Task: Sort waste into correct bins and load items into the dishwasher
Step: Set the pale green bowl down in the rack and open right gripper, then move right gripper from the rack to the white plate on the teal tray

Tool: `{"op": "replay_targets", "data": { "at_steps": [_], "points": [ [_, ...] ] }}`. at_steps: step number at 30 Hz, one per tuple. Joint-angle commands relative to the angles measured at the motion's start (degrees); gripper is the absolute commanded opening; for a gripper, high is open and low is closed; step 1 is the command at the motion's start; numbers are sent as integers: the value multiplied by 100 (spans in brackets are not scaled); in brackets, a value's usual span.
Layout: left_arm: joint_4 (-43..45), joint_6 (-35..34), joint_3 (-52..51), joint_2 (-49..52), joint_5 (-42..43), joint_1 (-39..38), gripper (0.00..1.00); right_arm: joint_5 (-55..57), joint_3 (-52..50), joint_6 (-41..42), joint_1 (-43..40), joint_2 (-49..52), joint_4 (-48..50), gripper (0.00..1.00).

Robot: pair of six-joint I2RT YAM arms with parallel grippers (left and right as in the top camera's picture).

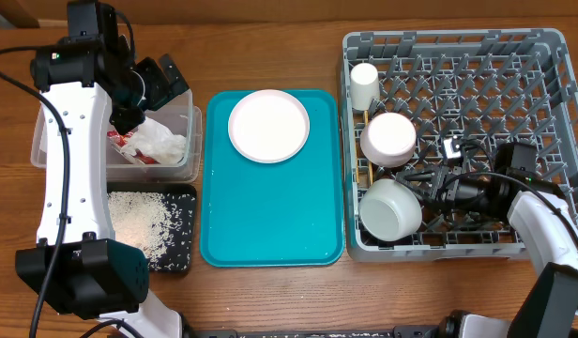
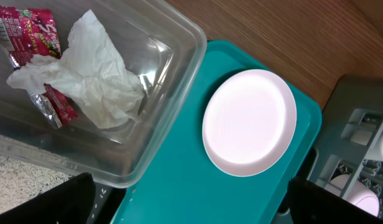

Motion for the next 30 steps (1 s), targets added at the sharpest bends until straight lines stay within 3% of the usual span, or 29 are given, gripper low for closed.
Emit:
{"op": "replay_targets", "data": {
  "at_steps": [1,6,13,16,24,30],
  "points": [
    [-4,46,85,7,-22,-13,100,24,-7,343,-199,7,238,28],
    [-4,46,85,7,-22,-13,100,28,-7,671,-544,7,761,28],
    [-4,46,85,7,-22,-13,100,179,28,2179,-758,7,2284,28],
    [-4,46,85,7,-22,-13,100,420,302,2382,-745,7,2452,28],
    [-4,46,85,7,-22,-13,100,1843,1801,1978,-376,4,1078,28],
    [-4,46,85,7,-22,-13,100,4833,3373,1202,767,7,-717,29]
  ]
}}
